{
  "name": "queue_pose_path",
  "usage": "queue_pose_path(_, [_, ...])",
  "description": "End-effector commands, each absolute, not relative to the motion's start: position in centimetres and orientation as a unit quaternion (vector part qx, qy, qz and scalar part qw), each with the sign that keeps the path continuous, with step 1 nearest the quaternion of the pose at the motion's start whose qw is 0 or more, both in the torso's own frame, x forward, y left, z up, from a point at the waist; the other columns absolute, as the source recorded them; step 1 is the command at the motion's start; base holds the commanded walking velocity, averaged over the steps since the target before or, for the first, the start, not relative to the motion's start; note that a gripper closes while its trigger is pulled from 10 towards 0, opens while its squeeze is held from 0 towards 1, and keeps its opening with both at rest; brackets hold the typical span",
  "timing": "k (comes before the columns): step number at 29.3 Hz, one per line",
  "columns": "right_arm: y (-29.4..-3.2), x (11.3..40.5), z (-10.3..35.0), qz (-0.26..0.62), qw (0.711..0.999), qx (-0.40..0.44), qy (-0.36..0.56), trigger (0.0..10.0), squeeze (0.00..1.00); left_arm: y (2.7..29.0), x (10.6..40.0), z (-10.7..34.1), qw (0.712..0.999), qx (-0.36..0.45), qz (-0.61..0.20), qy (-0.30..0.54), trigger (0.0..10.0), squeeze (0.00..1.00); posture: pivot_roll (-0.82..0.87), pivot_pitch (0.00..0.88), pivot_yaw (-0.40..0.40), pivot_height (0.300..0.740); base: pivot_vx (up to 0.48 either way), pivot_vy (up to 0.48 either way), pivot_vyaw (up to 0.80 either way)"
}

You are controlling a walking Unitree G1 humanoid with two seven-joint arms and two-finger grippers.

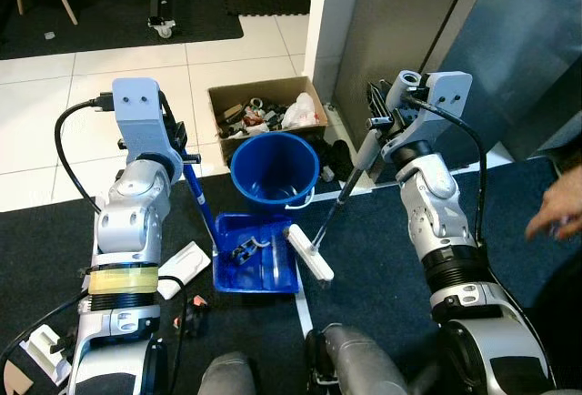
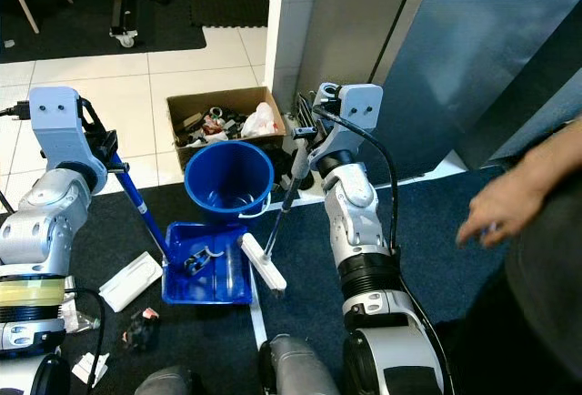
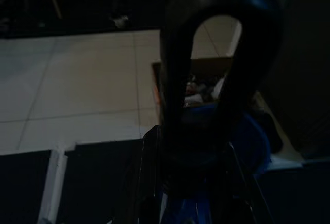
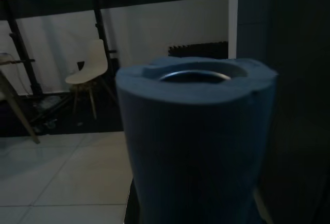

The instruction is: Sweep floor

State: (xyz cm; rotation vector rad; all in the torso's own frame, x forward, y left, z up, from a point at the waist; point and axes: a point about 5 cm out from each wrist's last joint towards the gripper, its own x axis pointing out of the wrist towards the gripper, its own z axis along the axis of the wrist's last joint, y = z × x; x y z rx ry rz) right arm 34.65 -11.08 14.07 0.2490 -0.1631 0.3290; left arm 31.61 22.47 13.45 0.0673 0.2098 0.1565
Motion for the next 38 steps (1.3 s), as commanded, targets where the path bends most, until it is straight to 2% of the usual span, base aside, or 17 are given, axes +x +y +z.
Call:
queue_pose_path(1, [-10.8, 35.0, 15.1, 0.169, 0.972, 0.129, -0.099, 10.0, 0.0, 21.8, 31.7, 13.2, 0.992, 0.038, 0.077, 0.089, 10.0, 0.0, 0.05, 0.0, -0.073, 0.74, 0.0, 0.0, 0.0])
queue_pose_path(6, [-9.7, 35.3, 15.7, 0.183, 0.97, 0.12, -0.105, 10.0, 0.0, 19.2, 31.1, 12.9, 0.995, 0.054, 0.042, 0.066, 10.0, 0.0, 0.06, 0.0, -0.082, 0.74, 0.0, 0.0, 0.0])
queue_pose_path(11, [-9.1, 35.5, 16.0, 0.192, 0.968, 0.117, -0.109, 10.0, 0.0, 16.4, 31.0, 14.6, 0.998, 0.053, -0.016, 0.019, 10.0, 0.0, 0.07, 0.0, -0.094, 0.74, 0.0, 0.0, 0.0])
queue_pose_path(14, [-8.9, 35.4, 15.9, 0.195, 0.968, 0.113, -0.108, 10.0, 0.0, 13.9, 30.6, 15.8, 0.995, 0.048, -0.086, -0.008, 10.0, 0.0, 0.07, 0.0, -0.094, 0.74, 0.0, 0.0, 0.0])
queue_pose_path(16, [-8.9, 35.4, 15.9, 0.195, 0.968, 0.113, -0.108, 10.0, 0.0, 13.5, 30.5, 15.8, 0.994, 0.048, -0.095, -0.01, 10.0, 0.0, 0.07, 0.0, -0.094, 0.74, 0.0, 0.0, 0.0])
queue_pose_path(19, [-8.9, 35.4, 15.7, 0.192, 0.969, 0.111, -0.107, 10.0, 0.0, 11.0, 29.6, 14.5, 0.986, 0.056, -0.154, 0.01, 10.0, 0.0, 0.07, 0.0, -0.085, 0.74, 0.0, 0.0, 0.0])
queue_pose_path(24, [-9.0, 35.3, 15.6, 0.189, 0.97, 0.11, -0.108, 10.0, 0.0, 9.8, 29.1, 14.2, 0.982, 0.049, -0.181, 0.017, 10.0, 0.0, 0.07, 0.0, -0.078, 0.74, 0.0, 0.0, 0.0])
queue_pose_path(28, [-9.3, 35.2, 15.6, 0.185, 0.971, 0.106, -0.109, 10.0, 0.0, 9.7, 28.8, 14.5, 0.981, 0.049, -0.187, 0.01, 10.0, 0.0, 0.07, 0.0, -0.077, 0.74, 0.0, 0.0, 0.0])
queue_pose_path(31, [-10.3, 35.0, 15.8, 0.176, 0.973, 0.098, -0.116, 10.0, 0.0, 11.8, 28.4, 15.0, 0.987, 0.049, -0.15, -0.001, 10.0, 0.0, 0.06, 0.0, -0.077, 0.74, 0.0, 0.0, 0.0])
queue_pose_path(36, [-11.6, 34.6, 15.5, 0.163, 0.976, 0.08, -0.117, 10.0, 0.0, 13.8, 28.3, 15.8, 0.992, 0.046, -0.116, -0.014, 10.0, 0.0, 0.07, 0.004, -0.085, 0.74, 0.0, 0.0, 0.0])
queue_pose_path(38, [-13.0, 34.3, 15.2, 0.148, 0.98, 0.067, -0.115, 10.0, 0.0, 15.3, 28.3, 16.5, 0.995, 0.045, -0.09, -0.027, 10.0, 0.0, 0.07, 0.005, -0.087, 0.74, 0.0, 0.0, 0.0])
